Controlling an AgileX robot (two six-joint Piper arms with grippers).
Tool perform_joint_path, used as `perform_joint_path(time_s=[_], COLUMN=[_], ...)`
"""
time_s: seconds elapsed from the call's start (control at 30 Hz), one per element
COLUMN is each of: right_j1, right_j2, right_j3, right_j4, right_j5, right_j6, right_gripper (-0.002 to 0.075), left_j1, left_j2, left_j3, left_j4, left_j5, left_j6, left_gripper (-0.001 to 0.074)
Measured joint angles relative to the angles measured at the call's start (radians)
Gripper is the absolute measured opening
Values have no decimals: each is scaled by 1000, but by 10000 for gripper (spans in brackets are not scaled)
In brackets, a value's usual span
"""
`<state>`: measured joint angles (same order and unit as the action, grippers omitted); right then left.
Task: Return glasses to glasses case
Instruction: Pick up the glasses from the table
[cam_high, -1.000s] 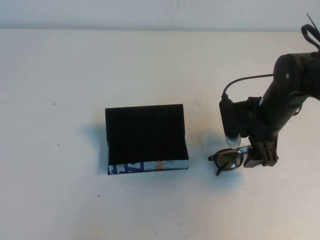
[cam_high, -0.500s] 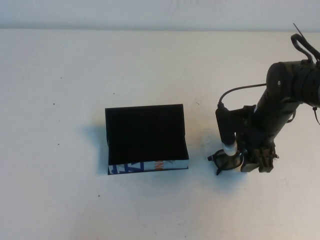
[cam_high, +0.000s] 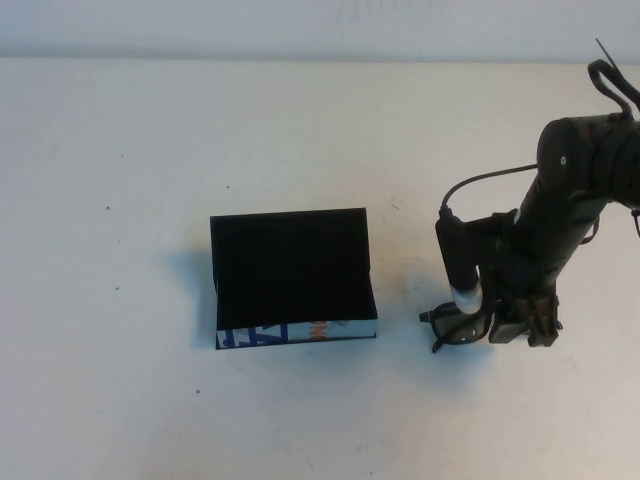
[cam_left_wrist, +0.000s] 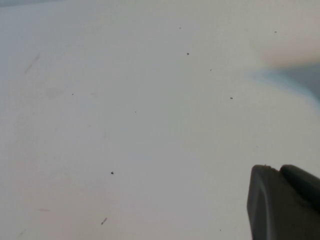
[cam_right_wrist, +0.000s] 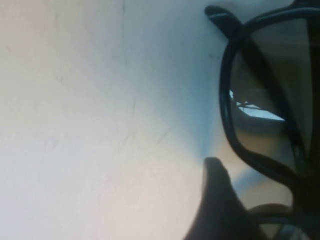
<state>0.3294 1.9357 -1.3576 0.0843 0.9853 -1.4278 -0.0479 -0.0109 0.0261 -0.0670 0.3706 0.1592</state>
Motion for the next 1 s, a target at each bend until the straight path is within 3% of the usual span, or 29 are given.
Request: perform_joint_path(time_s=[0.17,0.6,1.0], right_j1=[0,0,36], right_j2=[0,-39,-120], right_j3=[0,0,-16], right_j4=[-20,-23,-9], right_j5=[16,50,153], right_j6=[0,10,182], right_gripper=[298,22,13], left_j1=[0,0,0], left_j2=[0,0,0], left_j3=[0,0,0], left_j4=[0,0,0], left_j5=[0,0,0], left_j6=[0,0,0], left_gripper=[-1,-1,-1])
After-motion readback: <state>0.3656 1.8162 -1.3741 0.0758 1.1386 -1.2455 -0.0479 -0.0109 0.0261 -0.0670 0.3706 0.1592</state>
